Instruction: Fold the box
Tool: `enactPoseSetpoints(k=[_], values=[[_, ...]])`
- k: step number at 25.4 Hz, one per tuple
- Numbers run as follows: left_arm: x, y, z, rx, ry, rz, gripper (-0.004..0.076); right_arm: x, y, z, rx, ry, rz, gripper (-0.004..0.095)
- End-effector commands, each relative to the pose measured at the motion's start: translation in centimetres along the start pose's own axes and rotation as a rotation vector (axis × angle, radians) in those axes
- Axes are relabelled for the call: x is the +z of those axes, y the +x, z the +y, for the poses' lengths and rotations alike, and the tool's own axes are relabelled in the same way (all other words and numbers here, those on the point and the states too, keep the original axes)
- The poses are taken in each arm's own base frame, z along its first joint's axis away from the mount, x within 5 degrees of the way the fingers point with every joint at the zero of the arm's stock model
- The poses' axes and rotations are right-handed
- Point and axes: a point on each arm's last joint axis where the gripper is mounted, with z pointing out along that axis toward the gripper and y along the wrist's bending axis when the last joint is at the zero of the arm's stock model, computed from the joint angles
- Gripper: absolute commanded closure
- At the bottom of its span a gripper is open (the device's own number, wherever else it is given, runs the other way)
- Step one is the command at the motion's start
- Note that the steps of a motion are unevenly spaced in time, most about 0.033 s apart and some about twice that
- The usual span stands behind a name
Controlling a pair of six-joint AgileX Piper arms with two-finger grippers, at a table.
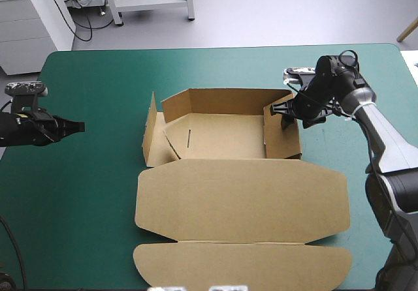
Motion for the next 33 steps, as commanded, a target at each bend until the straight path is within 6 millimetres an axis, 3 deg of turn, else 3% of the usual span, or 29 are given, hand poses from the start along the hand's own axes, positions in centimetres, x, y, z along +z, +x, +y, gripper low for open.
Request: enactPoseSetpoints(k=[1,4,7,8,11,24,29,33], values=[[-1.5,-1.0,-0.5,-0.005,0.008,-0.092,0.0734,-0.8,-0.4,0.3,-0.011,-0.034,-0.037,0.0376],[-1.5,-1.0,-0.5,0.005,0.008,-0.092,0.0734,0.0,-0.5,0.3,-0.052,-0.048,-0.019,0.0412],[-1.5,-1.0,-0.5,0.01,0.008,-0.09,0.0734,0.3,-0.5,0.3,-0.068,-0.049,-0.013,0.0607],[-1.5,-1.0,-0.5,0.01,0.008,-0.09,0.0734,0.3,-0.5,0.3,-0.069,-0.049,-0.013,0.0728],[-1.5,-1.0,-0.5,0.011,0.008,-0.09,0.0734,0.3,-0.5,0.3,-0.071,-0.045,-0.013,0.091],[-1.5,-0.9,-0.4,0.018,0.003,-0.08,0.0734,0.1,-0.6,0.2,-0.063,-0.028,-0.019,0.0927],[-1.5,-0.9,-0.4,0.022,-0.003,-0.077,0.0734,-3.0,-0.8,0.3,-0.056,-0.067,-0.107,0.0927],[-1.5,-0.9,-0.4,0.019,0.0,-0.079,0.0734,-7.2,-0.5,-0.3,-0.032,-0.115,-0.221,0.0927]])
